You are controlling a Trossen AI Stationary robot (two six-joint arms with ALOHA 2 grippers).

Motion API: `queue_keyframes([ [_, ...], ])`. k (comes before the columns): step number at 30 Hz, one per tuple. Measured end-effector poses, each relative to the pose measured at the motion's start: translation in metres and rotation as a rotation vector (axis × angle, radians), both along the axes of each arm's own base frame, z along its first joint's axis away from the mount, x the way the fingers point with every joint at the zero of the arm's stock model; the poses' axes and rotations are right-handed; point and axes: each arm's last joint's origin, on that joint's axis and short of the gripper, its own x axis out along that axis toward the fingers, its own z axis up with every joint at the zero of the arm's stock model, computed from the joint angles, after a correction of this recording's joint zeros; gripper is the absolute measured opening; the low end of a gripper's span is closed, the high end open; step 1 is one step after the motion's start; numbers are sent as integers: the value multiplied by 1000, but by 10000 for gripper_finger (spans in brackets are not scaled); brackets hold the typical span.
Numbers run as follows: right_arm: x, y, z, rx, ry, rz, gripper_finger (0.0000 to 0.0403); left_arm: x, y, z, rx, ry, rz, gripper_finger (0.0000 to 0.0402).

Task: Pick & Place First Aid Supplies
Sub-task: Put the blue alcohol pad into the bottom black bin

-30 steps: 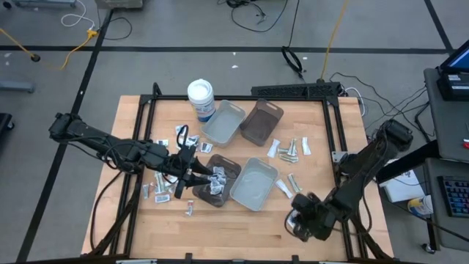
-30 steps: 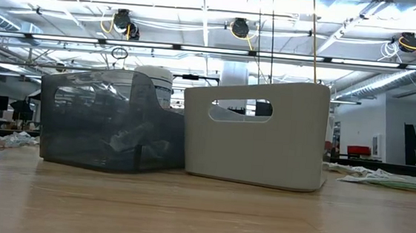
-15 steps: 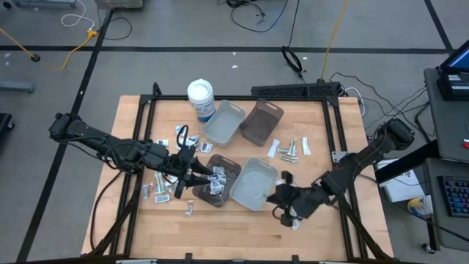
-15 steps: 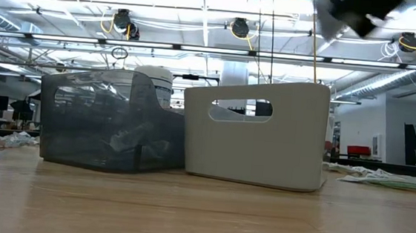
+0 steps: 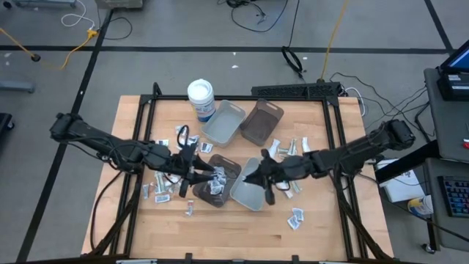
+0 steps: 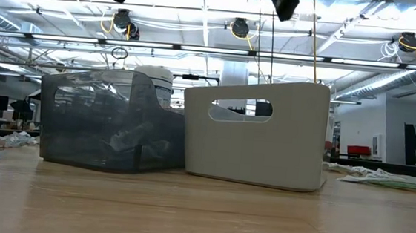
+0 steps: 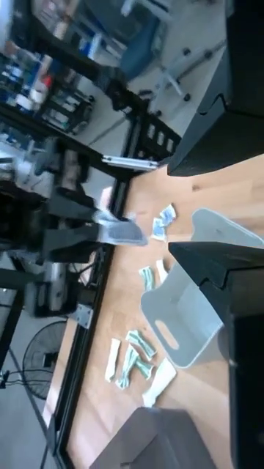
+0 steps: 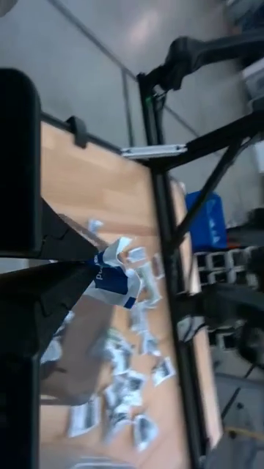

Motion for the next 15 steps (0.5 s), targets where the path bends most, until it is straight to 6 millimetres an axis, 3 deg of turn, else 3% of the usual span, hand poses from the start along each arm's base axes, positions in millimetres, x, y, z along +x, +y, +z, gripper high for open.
queue_keyframes([
  [6,11,-7,2,11,-45,6,0,18,-5,-15,32,17,-48,161],
  [15,39,5,-11,2,9,93,0,43,2,-30,20,-13,-9,161],
])
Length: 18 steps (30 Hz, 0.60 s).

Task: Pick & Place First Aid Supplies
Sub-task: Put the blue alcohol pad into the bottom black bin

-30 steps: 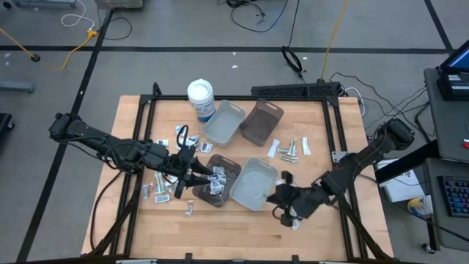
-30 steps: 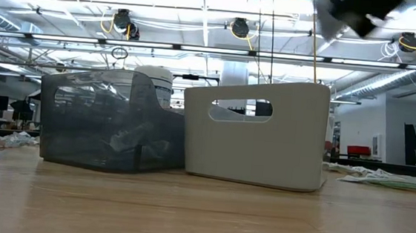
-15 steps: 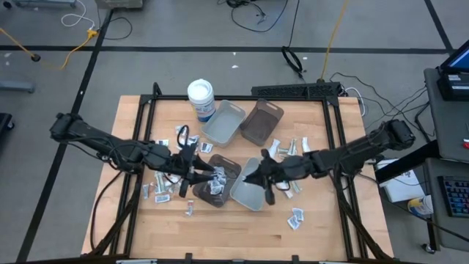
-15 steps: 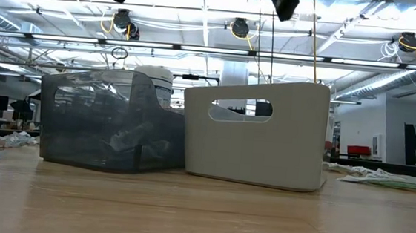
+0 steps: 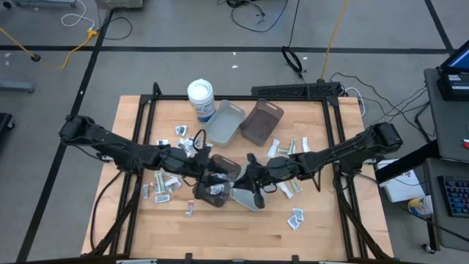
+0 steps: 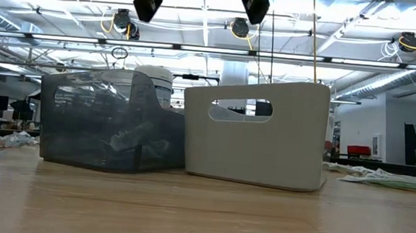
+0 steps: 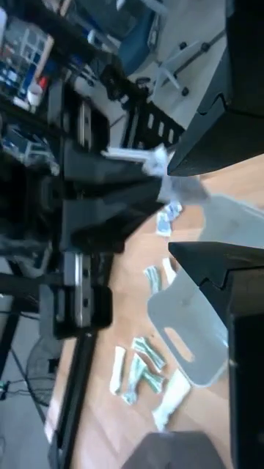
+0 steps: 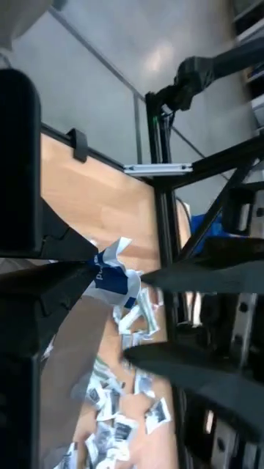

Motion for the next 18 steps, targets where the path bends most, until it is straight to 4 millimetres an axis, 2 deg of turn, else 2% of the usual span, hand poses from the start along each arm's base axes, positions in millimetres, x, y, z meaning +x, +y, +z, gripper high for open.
queue_keyframes([
  [6,3,0,1,3,-13,-1,0,4,-4,-4,-18,4,-83,161],
  [18,3,0,2,0,-23,-4,0,5,-4,0,-40,-41,-46,161],
])
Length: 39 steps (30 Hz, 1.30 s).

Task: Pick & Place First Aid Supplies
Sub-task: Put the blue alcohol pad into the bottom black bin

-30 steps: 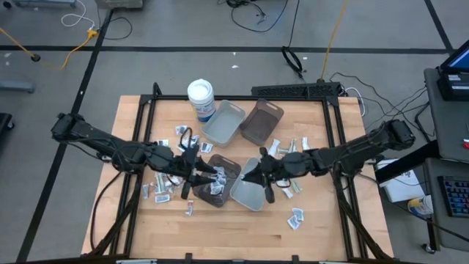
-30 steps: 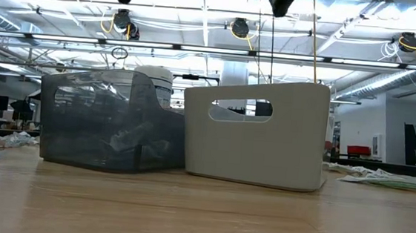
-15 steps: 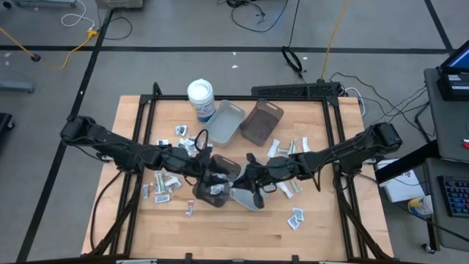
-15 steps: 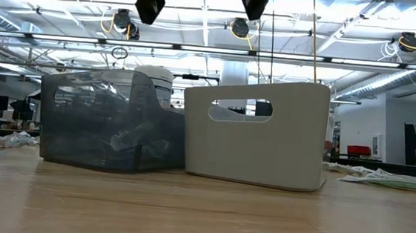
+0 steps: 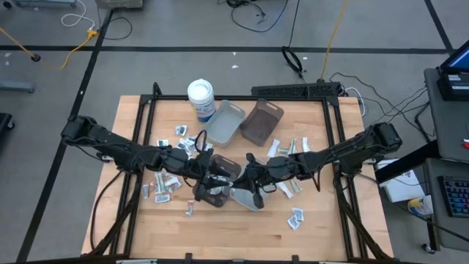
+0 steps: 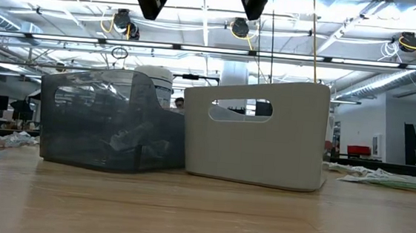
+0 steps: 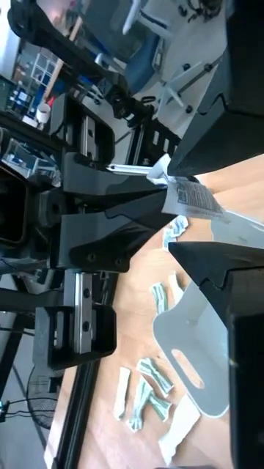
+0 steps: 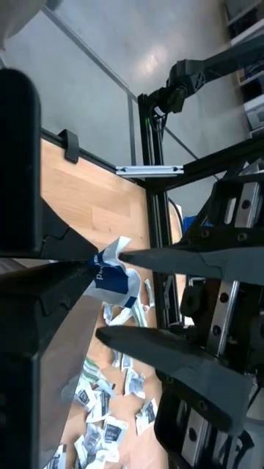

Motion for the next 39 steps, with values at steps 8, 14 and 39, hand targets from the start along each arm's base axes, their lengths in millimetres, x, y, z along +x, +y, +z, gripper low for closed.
queue_keyframes([
  [8,0,0,1,2,-9,-1,0,0,-1,0,-10,0,-32,116],
  [14,0,0,2,5,-20,-2,0,0,-1,0,-12,-1,-38,16],
  [39,-26,0,29,71,4,30,160,-7,23,-34,-446,479,144,1],
])
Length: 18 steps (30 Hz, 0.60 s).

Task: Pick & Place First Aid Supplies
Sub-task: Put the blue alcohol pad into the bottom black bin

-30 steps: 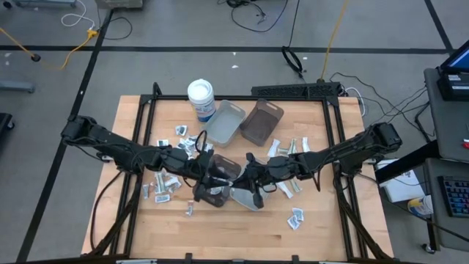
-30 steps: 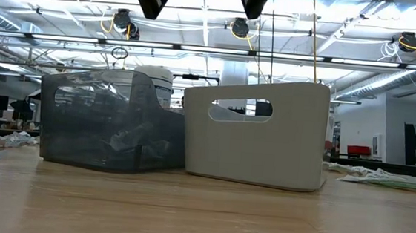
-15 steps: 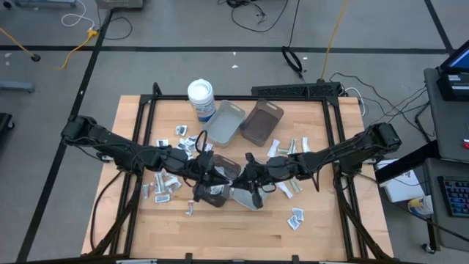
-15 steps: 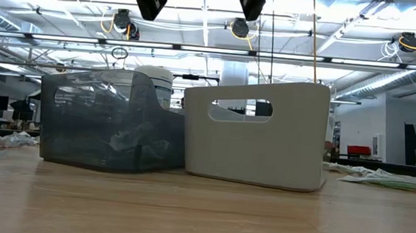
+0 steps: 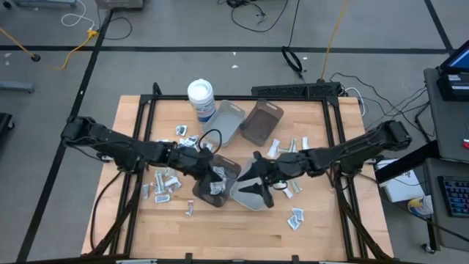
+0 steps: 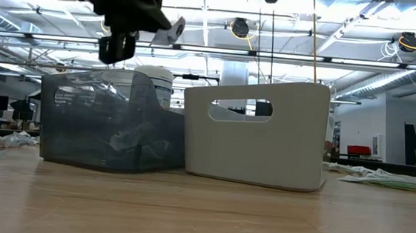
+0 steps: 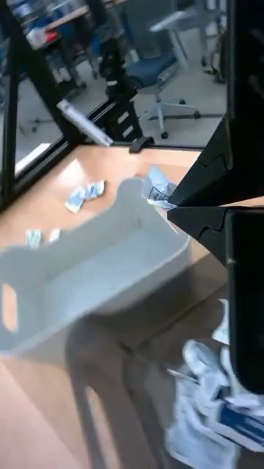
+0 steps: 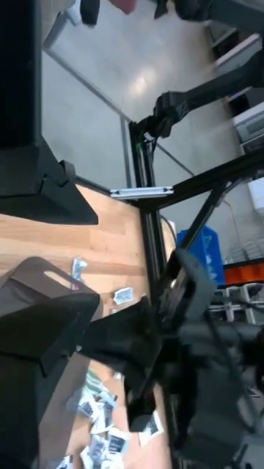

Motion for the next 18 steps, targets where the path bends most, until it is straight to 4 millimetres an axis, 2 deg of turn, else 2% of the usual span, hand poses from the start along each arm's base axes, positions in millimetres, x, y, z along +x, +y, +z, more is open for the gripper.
queue_keyframes([
  [6,-10,-2,13,3,-35,3,158,-4,11,-8,-138,147,137,0],
  [10,-13,-3,18,-4,-52,4,154,-4,15,-2,-124,265,195,0],
  [18,-14,-3,19,-46,-65,16,154,21,19,-6,-75,442,248,0],
])
